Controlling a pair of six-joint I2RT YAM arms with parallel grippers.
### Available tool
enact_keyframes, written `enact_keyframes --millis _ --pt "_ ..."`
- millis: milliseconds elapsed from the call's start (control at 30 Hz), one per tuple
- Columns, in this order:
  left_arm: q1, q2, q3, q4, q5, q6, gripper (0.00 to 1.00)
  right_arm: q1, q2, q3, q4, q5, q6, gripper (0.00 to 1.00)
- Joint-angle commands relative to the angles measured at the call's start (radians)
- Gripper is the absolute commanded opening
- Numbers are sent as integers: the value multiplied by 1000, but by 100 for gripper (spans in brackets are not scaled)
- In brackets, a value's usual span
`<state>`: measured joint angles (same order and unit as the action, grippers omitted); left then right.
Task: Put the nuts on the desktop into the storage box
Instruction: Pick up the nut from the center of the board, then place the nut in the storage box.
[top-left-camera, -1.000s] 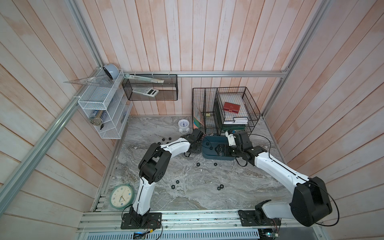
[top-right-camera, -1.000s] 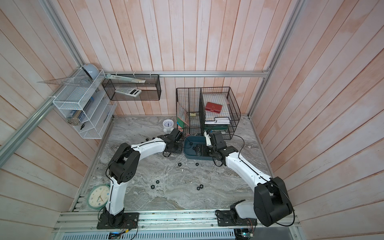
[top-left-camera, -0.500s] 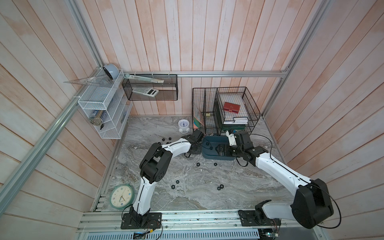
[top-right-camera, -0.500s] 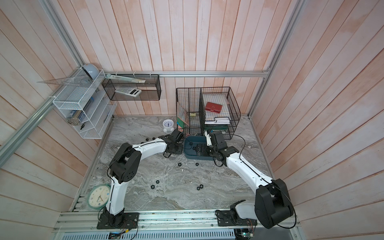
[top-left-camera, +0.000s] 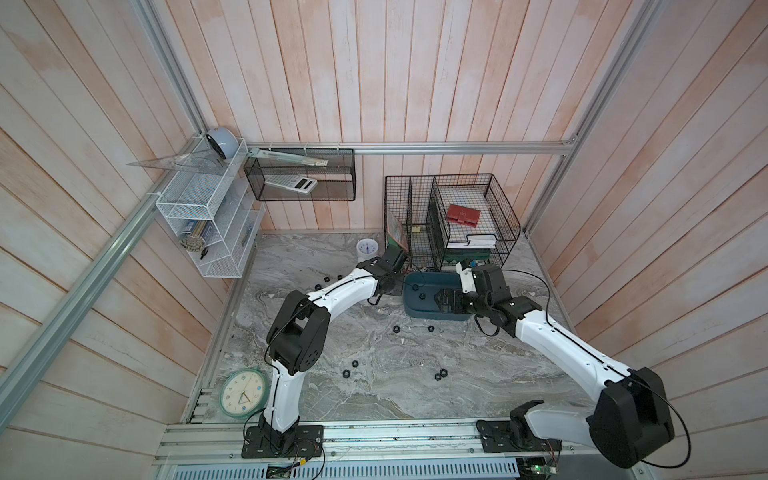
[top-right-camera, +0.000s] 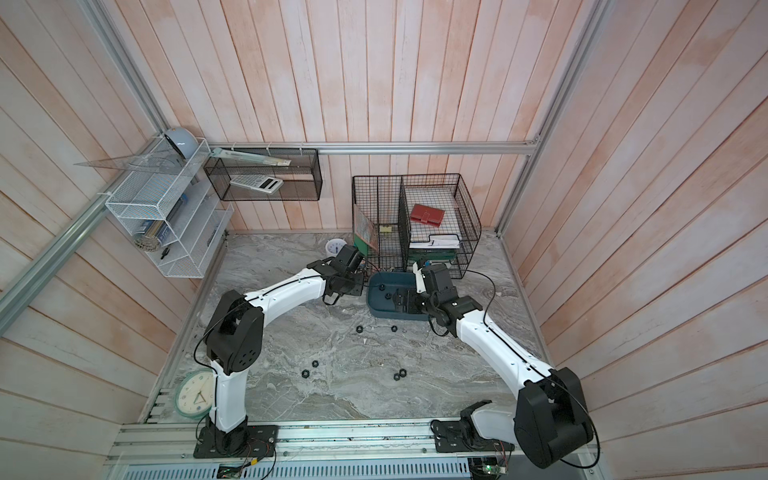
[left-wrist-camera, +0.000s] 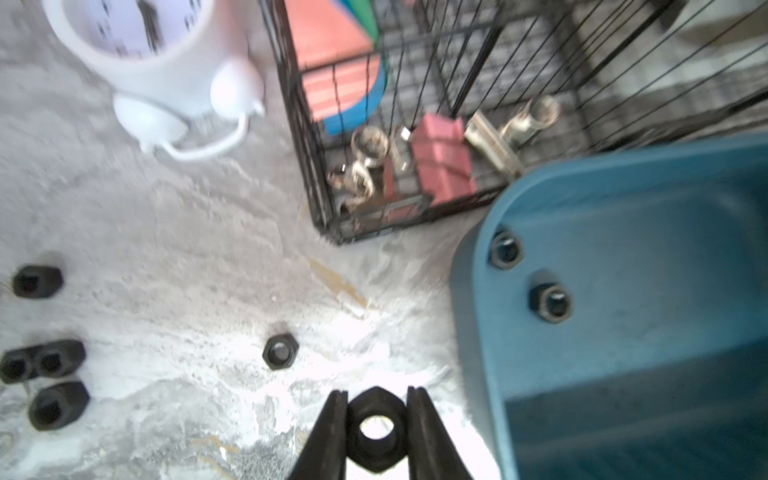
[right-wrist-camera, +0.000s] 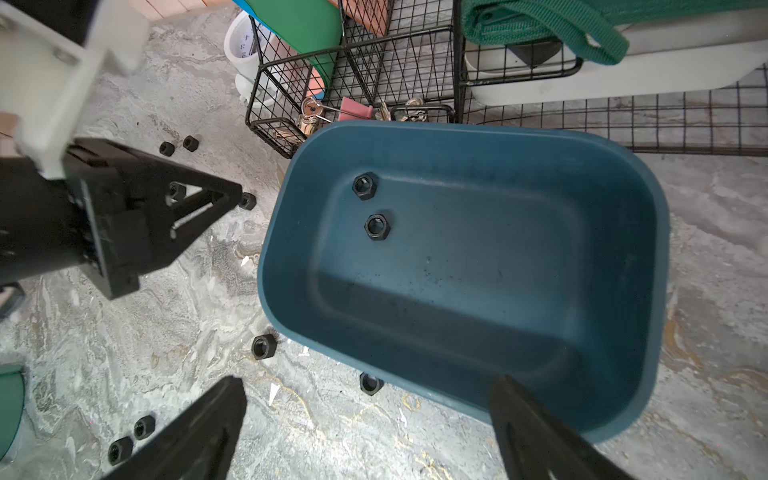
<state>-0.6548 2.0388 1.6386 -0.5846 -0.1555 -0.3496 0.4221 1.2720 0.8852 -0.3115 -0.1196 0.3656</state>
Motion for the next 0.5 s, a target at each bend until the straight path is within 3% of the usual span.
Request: enact_keyframes --millis 0,467 --pt "-30 -11 58 -12 -7 39 27 0 -36 -24 -18 36 5 98" --pt "-87 173 225 -40 63 47 27 -16 -159 -87 -69 103 14 98"
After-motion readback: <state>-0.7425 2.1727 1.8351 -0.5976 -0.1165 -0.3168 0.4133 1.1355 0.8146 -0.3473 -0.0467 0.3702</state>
